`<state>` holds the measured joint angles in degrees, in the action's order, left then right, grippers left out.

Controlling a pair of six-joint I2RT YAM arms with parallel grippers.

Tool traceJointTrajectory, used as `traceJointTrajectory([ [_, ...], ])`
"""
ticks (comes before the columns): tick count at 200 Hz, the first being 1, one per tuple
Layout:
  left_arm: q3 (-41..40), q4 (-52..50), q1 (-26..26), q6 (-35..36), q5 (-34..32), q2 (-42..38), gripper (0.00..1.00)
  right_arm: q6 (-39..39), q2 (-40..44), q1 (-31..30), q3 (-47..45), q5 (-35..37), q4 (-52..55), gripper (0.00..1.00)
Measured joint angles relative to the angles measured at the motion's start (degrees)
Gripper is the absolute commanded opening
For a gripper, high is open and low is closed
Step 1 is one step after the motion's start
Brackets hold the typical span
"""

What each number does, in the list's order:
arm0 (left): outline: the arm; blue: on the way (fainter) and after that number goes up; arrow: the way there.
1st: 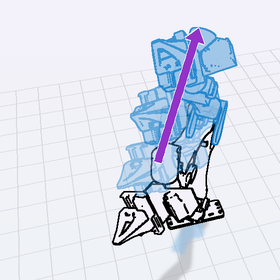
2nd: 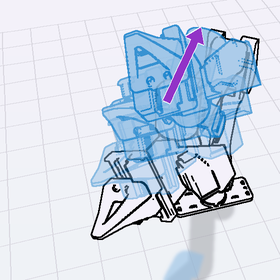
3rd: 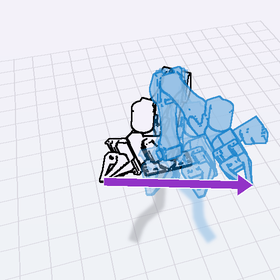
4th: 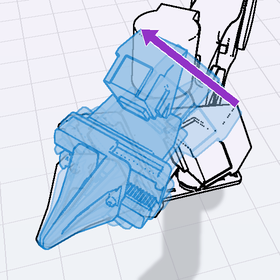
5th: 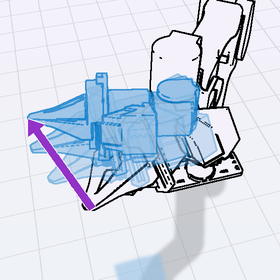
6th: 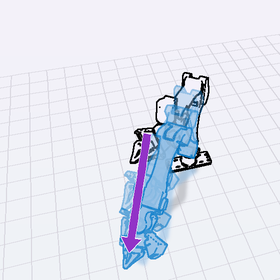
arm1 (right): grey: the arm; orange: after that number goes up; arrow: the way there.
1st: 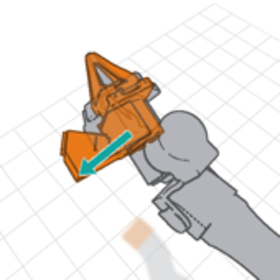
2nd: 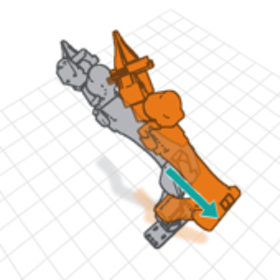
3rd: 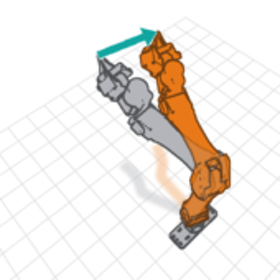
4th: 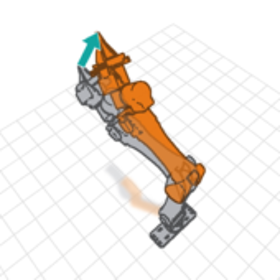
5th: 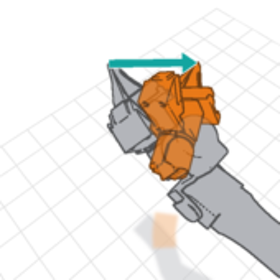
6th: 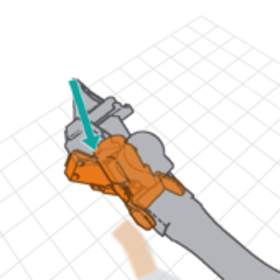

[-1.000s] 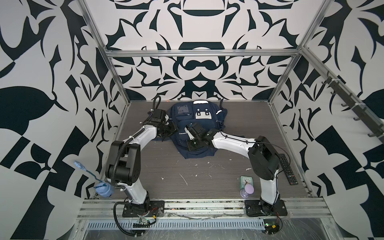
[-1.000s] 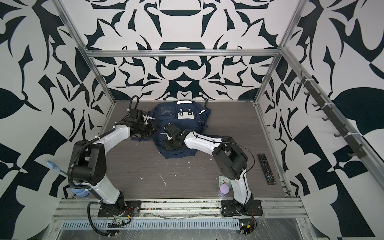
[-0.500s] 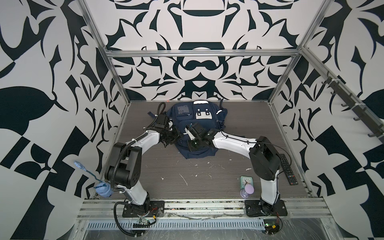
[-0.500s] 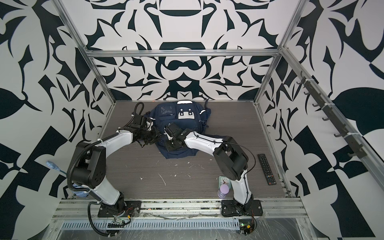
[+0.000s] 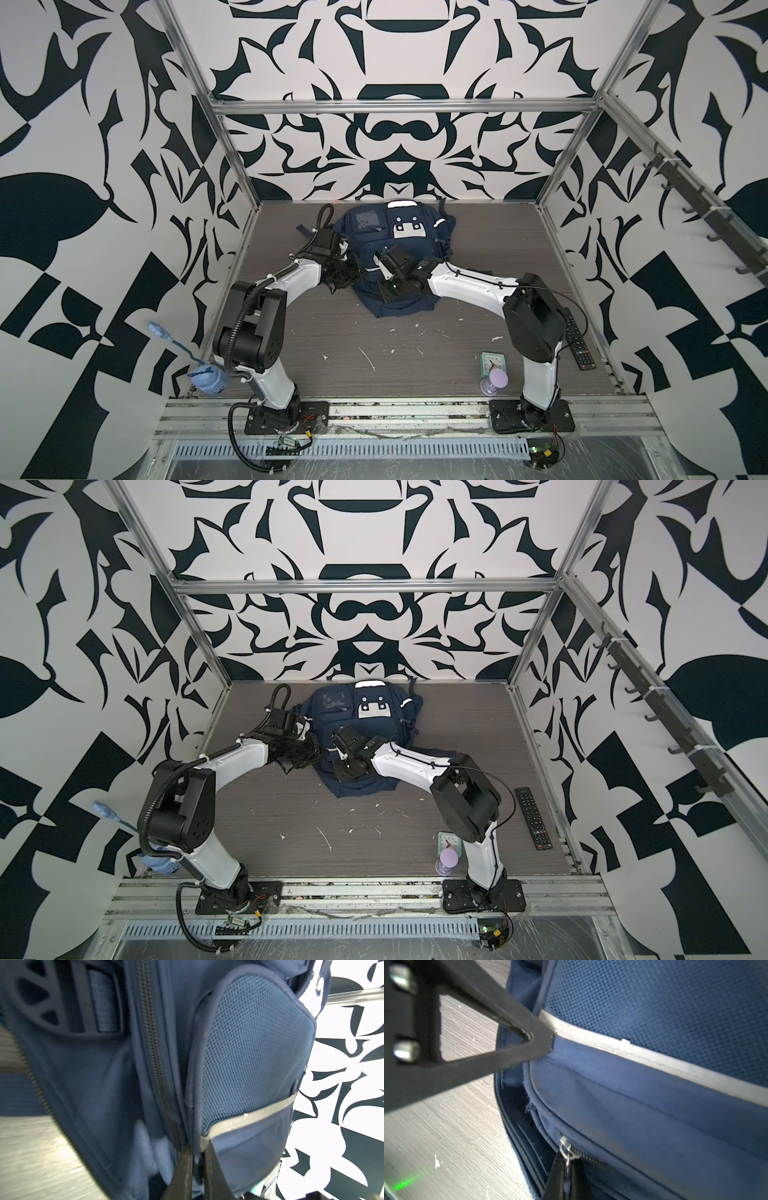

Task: Pack books, pencil case, and school supplies into a backpack
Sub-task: Zip the student bag at the top-center of the table.

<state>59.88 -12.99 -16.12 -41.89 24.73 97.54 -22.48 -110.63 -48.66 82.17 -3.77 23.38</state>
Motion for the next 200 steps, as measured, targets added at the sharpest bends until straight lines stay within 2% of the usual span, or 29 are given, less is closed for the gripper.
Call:
traceJointTrajectory([
  [70,0.04,0.09,1.29,0.85,3.15,0.42,0.0,1.73,5.4,3.39,-6.08,0.55,-0.96,0.0],
  [135,0.04,0.74,2.56,1.2,3.56,0.52,0.0,4.57,13.27,14.51,-14.25,0.22,0.83,0.0],
  [171,0.37,0.81,2.69,0.92,3.15,1.27,0.0,4.37,13.97,15.15,-15.02,-0.28,0.55,0.0],
  [200,2.51,0.79,3.28,0.09,1.97,3.54,0.12,3.5,13.86,12.85,-15.13,-0.11,0.07,0.0],
])
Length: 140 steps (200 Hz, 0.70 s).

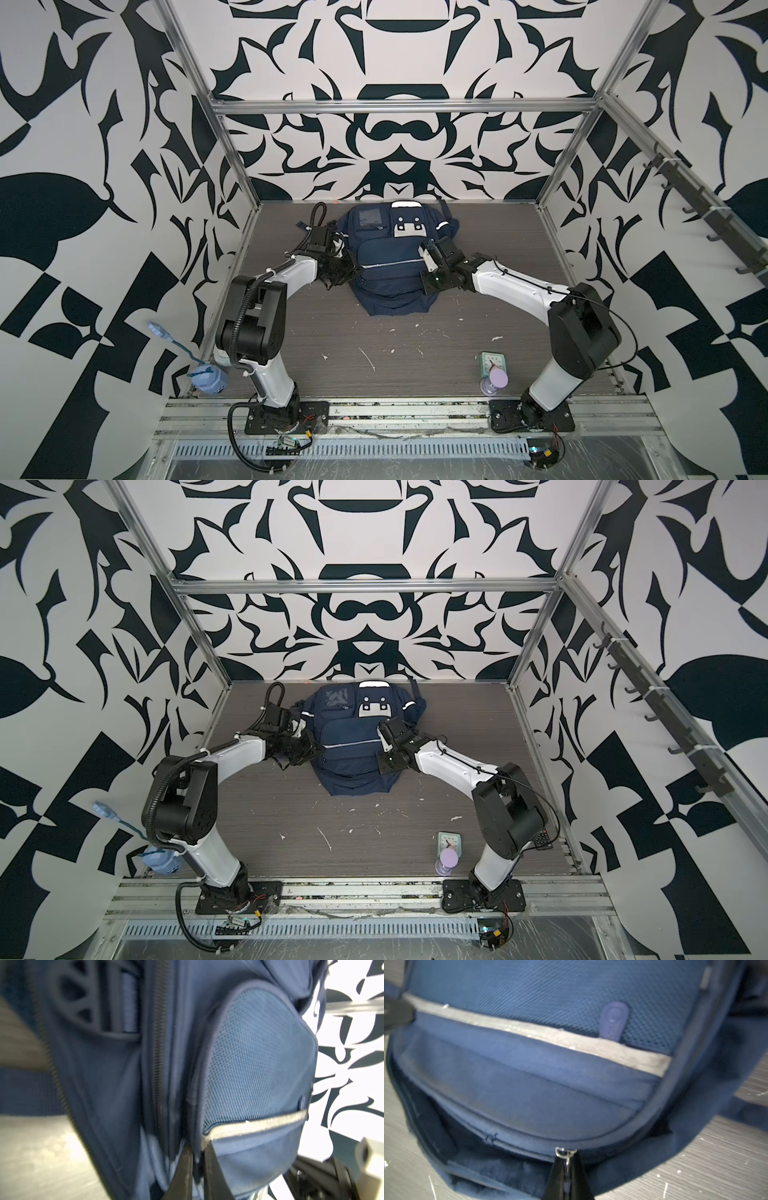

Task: Pack books, pencil case, and school supplies into a backpack
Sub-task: Zip the student bag at the top-center of the table.

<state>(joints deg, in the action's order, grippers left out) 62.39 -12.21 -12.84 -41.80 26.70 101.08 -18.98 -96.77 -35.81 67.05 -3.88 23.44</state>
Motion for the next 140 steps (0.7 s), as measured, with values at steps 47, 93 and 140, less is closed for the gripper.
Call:
traceJointTrajectory([
  [47,6.99,0.39,0.7,-1.73,-3.06,4.37,0.32,-1.6,-3.13,-5.81,2.49,1.11,-0.11,0.0],
  [93,11.74,1.51,1.27,-2.99,-4.5,6.6,0.48,-3.15,-9.51,-11.32,8.79,0.2,0.09,0.0],
  [140,5.77,2.34,1.29,-2.6,-5.49,1.51,0.49,-3.39,-14.23,-12.17,13.92,-1.53,2.38,0.0],
])
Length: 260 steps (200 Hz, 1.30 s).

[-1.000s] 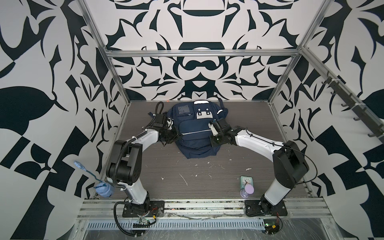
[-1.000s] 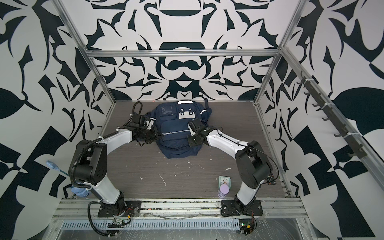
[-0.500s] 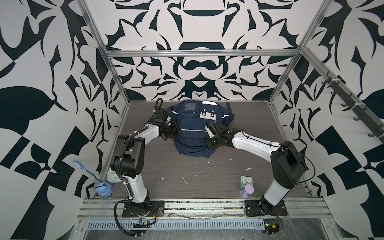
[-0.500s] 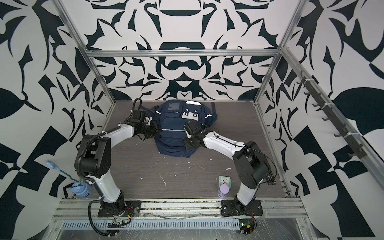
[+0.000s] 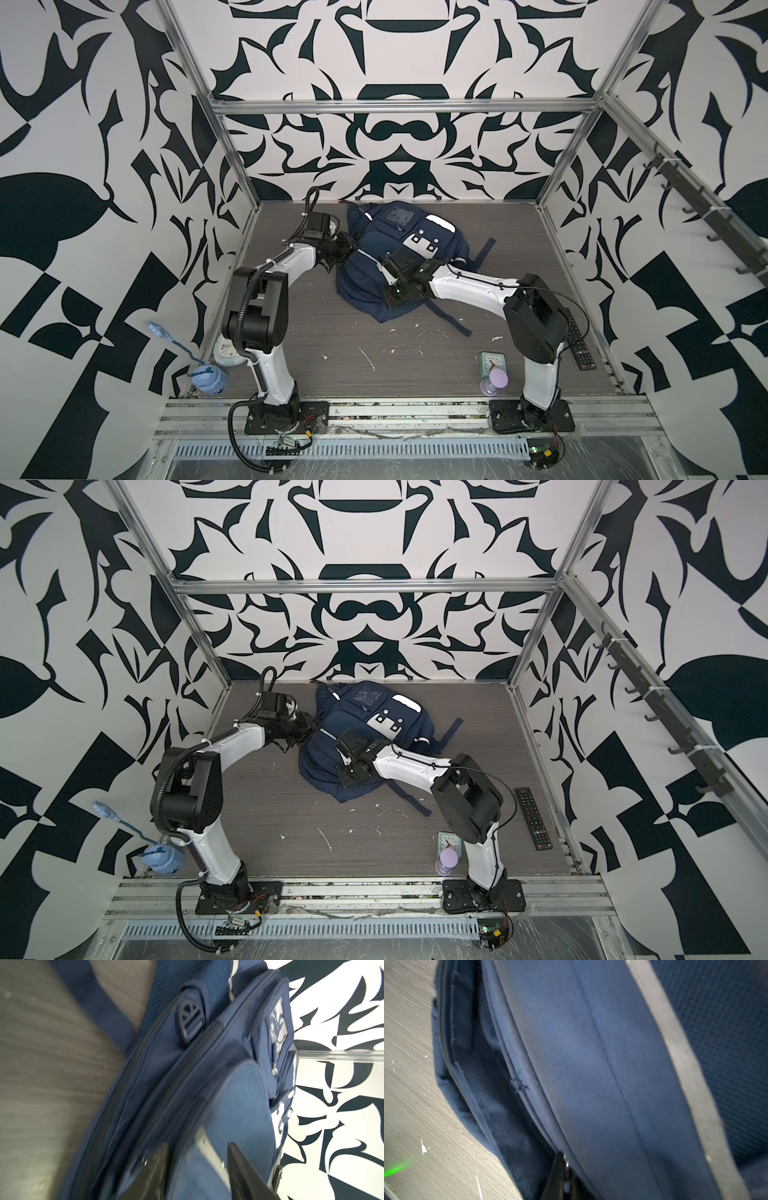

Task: Pack books, pencil case, and school supplies into a backpack
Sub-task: Zip the student bag at the top-center of the table.

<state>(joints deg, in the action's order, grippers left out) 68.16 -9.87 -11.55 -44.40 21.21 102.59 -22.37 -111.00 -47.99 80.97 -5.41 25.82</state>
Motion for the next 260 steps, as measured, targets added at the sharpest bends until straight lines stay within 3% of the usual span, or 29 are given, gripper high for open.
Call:
traceJointTrajectory([
  [53,-10.69,-0.61,-2.58,0.28,0.09,-10.08,0.49,0.02,-0.55,-0.22,2.01,-1.01,0.26,0.0],
  [187,-9.14,2.01,-9.16,-0.81,0.61,-5.97,0.48,0.0,-0.55,-0.5,2.01,-0.37,0.26,0.0],
  [216,-9.14,2.29,-9.14,-1.27,0.83,-4.07,0.38,0.0,-0.55,-0.52,2.01,-0.22,0.33,0.0],
  [239,-9.11,2.16,-9.03,-1.25,0.81,-3.5,0.17,-0.02,-0.55,-0.52,1.99,0.04,0.48,0.0],
  [260,-8.37,1.53,-8.98,-1.27,0.68,-3.32,0.05,-0.17,-0.31,-0.52,1.38,0.07,-0.04,0.0],
])
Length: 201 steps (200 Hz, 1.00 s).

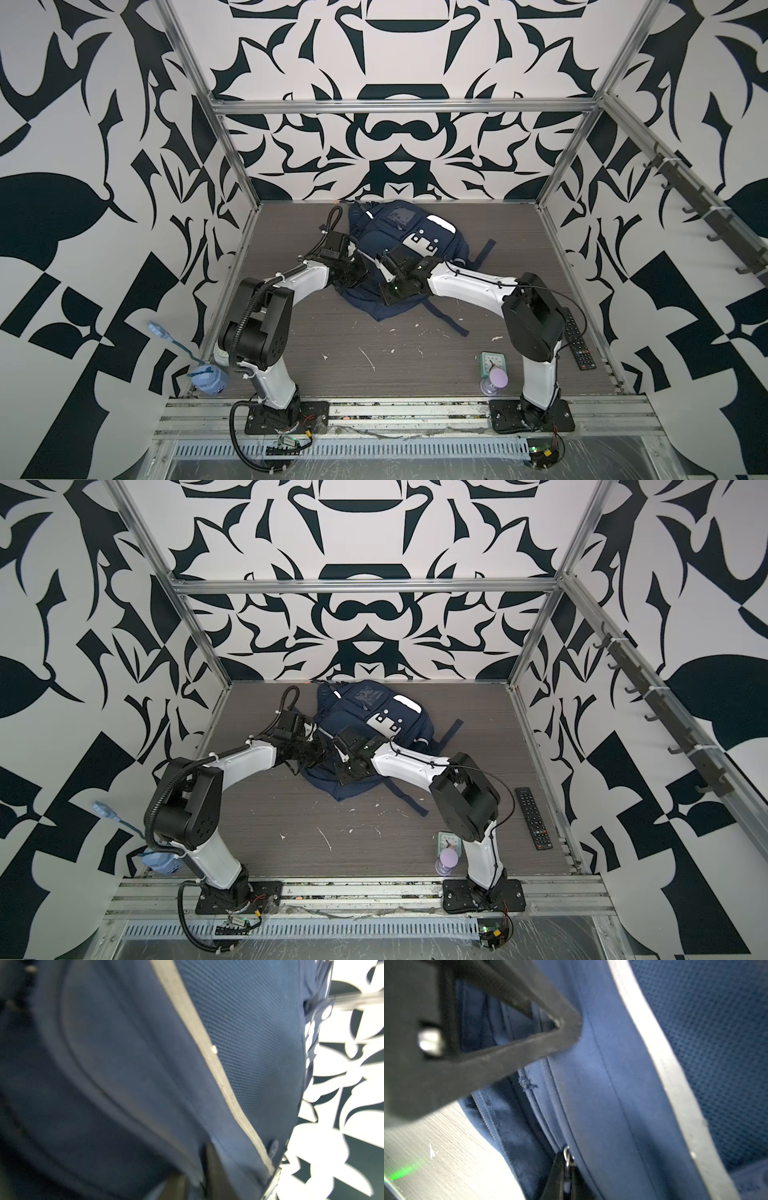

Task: Pack books, pencil case, and school supplies into a backpack
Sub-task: Zip the student bag at the top-center of the table.

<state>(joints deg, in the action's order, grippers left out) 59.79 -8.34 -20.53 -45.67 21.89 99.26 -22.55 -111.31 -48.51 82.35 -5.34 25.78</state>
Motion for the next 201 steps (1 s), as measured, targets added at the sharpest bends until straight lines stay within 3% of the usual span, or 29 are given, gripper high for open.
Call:
traceJointTrajectory([
  [81,0.74,-0.87,2.16,0.68,3.37,0.17,0.03,-0.17,9.14,0.79,-10.75,1.62,-3.76,0.0],
  [143,0.72,-0.85,3.17,0.76,3.96,0.17,0.03,2.05,15.23,8.5,-16.92,-0.46,-3.19,0.0],
  [201,0.59,1.62,3.15,0.24,3.82,0.15,0.04,3.13,10.8,14.49,-13.77,-5.77,-3.17,0.0],
])
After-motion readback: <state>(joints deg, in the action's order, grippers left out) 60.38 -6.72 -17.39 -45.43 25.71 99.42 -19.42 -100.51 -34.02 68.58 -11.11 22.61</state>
